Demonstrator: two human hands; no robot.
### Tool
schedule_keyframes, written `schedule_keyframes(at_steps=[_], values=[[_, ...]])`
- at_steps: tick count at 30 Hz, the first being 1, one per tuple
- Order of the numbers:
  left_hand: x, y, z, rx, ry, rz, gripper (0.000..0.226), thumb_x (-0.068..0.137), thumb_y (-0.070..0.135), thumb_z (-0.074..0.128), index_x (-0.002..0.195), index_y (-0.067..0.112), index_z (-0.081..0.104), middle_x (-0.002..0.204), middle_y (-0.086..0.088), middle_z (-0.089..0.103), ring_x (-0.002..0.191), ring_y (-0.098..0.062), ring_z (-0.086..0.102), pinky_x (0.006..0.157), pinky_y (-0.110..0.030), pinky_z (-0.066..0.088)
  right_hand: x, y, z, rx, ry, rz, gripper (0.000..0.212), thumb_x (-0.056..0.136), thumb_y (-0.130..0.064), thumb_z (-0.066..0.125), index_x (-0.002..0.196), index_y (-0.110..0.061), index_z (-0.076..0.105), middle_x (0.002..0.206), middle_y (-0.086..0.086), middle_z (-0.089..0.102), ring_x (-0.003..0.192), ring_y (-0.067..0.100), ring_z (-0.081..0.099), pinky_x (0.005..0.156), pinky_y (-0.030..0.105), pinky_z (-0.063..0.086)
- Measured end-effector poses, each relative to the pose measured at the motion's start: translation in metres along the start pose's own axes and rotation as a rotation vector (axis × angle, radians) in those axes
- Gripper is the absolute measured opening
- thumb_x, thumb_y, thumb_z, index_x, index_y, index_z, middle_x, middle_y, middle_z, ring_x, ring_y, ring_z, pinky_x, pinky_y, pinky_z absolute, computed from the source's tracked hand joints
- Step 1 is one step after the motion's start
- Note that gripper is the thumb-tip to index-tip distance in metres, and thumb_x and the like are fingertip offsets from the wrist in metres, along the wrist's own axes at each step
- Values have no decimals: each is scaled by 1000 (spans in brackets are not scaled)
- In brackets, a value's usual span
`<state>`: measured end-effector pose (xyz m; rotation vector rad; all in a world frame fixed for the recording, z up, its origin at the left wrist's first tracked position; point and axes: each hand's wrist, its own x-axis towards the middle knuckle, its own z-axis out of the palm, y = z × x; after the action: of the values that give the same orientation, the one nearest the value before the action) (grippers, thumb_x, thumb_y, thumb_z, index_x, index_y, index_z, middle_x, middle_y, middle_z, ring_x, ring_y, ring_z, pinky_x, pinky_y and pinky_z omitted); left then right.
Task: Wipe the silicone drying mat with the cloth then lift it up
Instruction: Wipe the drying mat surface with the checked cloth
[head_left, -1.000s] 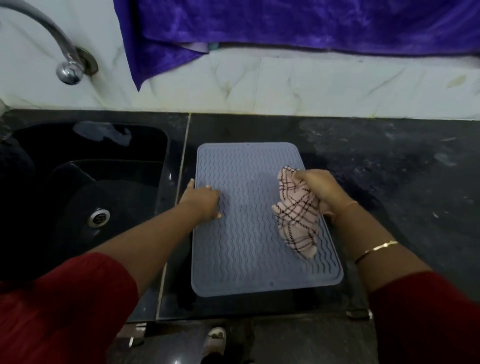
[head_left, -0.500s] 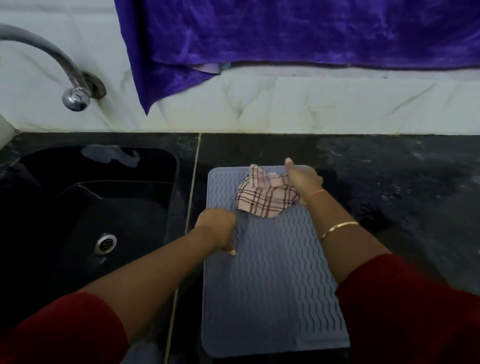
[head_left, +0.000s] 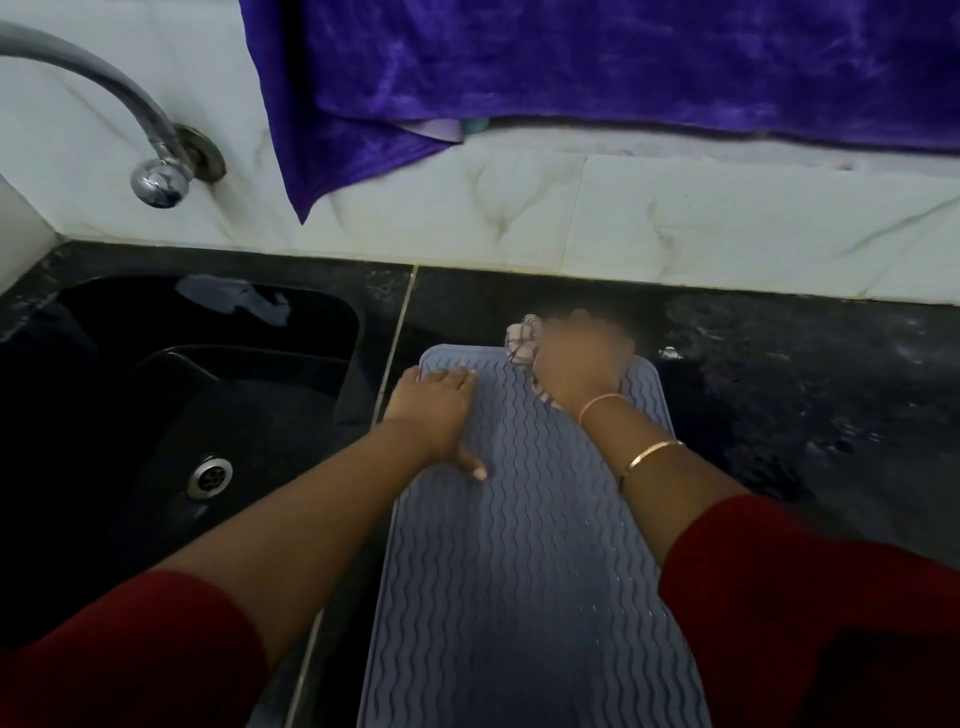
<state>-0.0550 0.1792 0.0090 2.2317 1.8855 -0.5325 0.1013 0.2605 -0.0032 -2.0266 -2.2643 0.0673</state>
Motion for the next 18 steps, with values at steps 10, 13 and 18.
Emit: schedule_keyframes(at_steps=[10,13,18], values=[[37,-1,19,36,-170,-54,148,52,86,60,149,10,-21,158,-7,-20,146,-23,-17,115,-54,-13,-5,16,23,-185,-92,-293,43,91,-36,49,133,-31,45,131,9,43,125,32,36,100,56,29],[36,0,21,-4,-154,-49,147,53,84,61,149,10,-22,158,-6,-20,146,-22,-17,116,-52,-12,-10,44,17,-241,-87,-159,46,88,-28,51,134,-23,45,129,13,45,124,35,36,98,53,31],[36,2,21,4,-146,-42,148,52,84,62,148,7,-22,158,-8,-21,146,-24,-18,116,-49,-15,-3,7,14,-64,-87,-57,29,82,-25,57,109,-21,63,121,7,52,118,32,43,99,59,29]])
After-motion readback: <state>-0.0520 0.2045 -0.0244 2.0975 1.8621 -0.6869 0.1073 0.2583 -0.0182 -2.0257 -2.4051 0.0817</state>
